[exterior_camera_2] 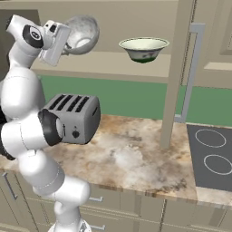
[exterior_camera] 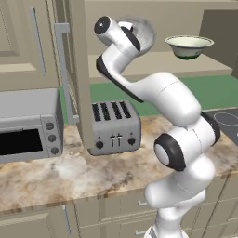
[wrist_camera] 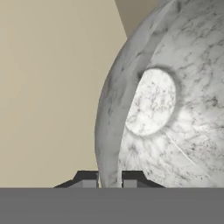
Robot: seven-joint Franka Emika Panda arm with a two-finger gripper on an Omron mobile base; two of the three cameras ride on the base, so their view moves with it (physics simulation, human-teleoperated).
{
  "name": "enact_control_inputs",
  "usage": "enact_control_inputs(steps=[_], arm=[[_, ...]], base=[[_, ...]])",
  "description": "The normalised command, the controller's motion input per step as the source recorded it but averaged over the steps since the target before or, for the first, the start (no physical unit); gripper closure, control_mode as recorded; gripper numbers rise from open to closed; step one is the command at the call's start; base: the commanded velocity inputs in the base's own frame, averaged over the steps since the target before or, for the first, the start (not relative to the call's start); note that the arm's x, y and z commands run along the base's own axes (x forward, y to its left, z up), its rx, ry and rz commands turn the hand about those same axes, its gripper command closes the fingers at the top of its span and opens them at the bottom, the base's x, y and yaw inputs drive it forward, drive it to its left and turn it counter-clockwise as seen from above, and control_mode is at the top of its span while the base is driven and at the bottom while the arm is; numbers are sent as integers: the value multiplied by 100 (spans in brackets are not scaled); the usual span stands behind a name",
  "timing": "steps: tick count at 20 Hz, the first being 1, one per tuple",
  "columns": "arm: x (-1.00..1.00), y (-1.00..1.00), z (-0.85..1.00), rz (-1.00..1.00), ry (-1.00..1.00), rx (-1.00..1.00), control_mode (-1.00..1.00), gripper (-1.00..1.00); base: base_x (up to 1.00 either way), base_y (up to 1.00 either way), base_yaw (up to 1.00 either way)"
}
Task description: Move the bowls from the cabinet to the plates on the dining table.
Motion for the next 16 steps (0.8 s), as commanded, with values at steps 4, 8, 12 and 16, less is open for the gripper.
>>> enact_control_inputs(steps=[4, 8, 12, 16], arm=[[-47, 0, 12, 0, 0, 3, -100, 100], [-81, 0, 18, 0, 2, 4, -100, 100], [-99, 0, 13, 0, 10, 4, -100, 100], [-100, 0, 4, 0, 18, 2, -100, 100]], base=[[0, 0, 0], [0, 0, 0], [0, 0, 0], [0, 0, 0]])
